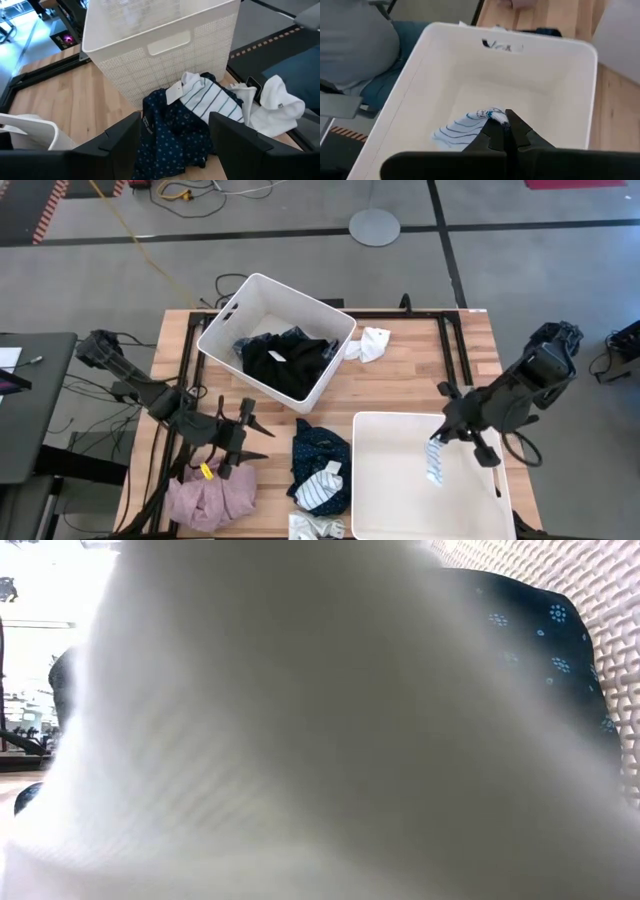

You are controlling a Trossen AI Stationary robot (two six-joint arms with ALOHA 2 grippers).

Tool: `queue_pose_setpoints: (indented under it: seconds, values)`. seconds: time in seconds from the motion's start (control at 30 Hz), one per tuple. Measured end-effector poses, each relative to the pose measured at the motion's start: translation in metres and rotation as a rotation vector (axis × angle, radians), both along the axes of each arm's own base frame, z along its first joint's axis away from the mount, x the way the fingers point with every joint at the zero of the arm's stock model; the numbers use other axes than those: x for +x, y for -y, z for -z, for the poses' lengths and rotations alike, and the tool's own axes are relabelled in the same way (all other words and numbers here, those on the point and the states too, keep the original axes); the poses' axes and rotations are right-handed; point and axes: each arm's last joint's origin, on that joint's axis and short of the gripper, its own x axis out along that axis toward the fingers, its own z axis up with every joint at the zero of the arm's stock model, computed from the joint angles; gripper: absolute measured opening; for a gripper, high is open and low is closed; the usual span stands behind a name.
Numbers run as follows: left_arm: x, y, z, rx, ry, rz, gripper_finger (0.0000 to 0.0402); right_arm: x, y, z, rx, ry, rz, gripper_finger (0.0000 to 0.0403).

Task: Sort clothes
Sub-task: Put the left white striped sock into the bottom white laundry bin

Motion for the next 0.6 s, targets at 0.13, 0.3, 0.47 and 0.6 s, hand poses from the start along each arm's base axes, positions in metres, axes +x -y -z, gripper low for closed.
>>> queue_pose_setpoints:
  seconds: [0.13, 0.3, 0.47, 0.6]
  values:
    - [-0.001, 0.001, 0.0, -0.014, -0.002, -0.003, 0.0227, 0.0, -0.007, 0.006, 0.011, -0.07, 0.035, 0.0]
    - [-0.001, 0.001, 0.0, -0.034, -0.004, -0.015, 0.0227, -0.001, -0.014, 0.014, 0.019, -0.169, 0.097, 0.0]
    - [0.0, 0.001, 0.0, -0.058, -0.004, -0.024, 0.0227, -0.001, -0.024, 0.022, 0.016, -0.255, 0.153, 0.0]
    - [0.003, 0.003, 0.002, -0.071, -0.012, -0.032, 0.0227, -0.002, -0.031, 0.03, -0.011, -0.333, 0.206, 0.0]
